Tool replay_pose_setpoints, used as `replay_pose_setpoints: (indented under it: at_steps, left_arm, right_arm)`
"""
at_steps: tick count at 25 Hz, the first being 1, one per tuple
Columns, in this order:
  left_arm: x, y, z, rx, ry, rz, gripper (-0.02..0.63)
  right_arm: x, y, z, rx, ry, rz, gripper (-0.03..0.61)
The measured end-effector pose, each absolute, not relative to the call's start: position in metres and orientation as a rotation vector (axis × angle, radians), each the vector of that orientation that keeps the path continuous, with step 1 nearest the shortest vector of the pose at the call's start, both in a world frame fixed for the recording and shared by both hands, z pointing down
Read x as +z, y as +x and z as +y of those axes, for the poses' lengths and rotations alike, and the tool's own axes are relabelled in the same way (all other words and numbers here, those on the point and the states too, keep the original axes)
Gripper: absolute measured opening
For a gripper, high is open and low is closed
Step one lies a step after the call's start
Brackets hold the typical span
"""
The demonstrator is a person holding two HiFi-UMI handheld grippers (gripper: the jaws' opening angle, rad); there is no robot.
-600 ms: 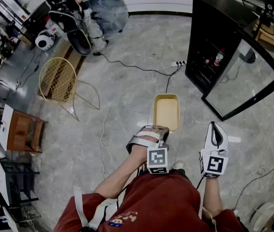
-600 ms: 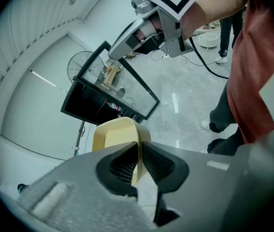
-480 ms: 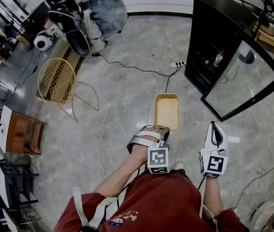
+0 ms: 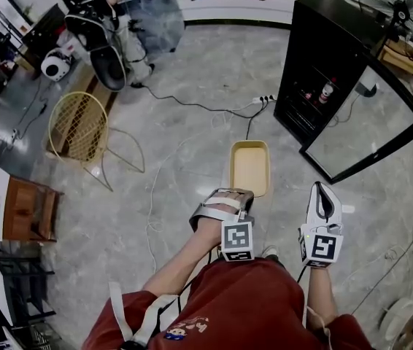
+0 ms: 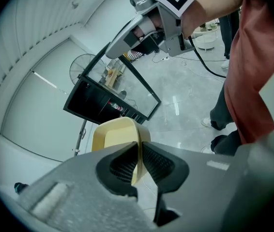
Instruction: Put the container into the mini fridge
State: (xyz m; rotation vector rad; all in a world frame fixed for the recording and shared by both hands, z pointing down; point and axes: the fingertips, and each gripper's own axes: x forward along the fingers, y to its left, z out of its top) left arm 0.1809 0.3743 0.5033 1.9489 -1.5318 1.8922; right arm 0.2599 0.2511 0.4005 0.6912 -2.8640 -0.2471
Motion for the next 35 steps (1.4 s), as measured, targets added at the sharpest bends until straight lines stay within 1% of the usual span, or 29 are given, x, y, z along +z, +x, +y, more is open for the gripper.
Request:
replay_pose_setpoints:
  at_steps: [8, 12, 17, 27, 35]
  left_arm:
    - [0.505, 0.131, 0.409, 1.88, 1.952, -1.553, 0.041]
    - [0.511, 0.11, 0.434, 1.888, 1.939, -1.544, 0.041]
    - [0.524, 0.091, 0.453, 1.901, 1.92, -1.532, 0.041]
    - [0.533, 0.063, 0.448, 1.852, 1.896, -1.547, 0.041]
    - [0.544, 0.042, 0.411, 1.859, 1.89, -1.509, 0.041]
  right_arm:
    - [0.402, 0.211, 0.288, -0.264, 0.696, -2.863, -0.002]
    - [0.407, 0.193, 0.308, -0.227, 0.719, -2.848, -0.002]
    - [0.413, 0.177, 0.327, -0.26, 0.685, -2.855, -0.002]
    - [0.421, 0.144, 0.319, -0.234, 0.645, -2.829, -0.002]
    - [0.437, 0.122, 0.281, -0.175, 0.655, -2.83, -0.002]
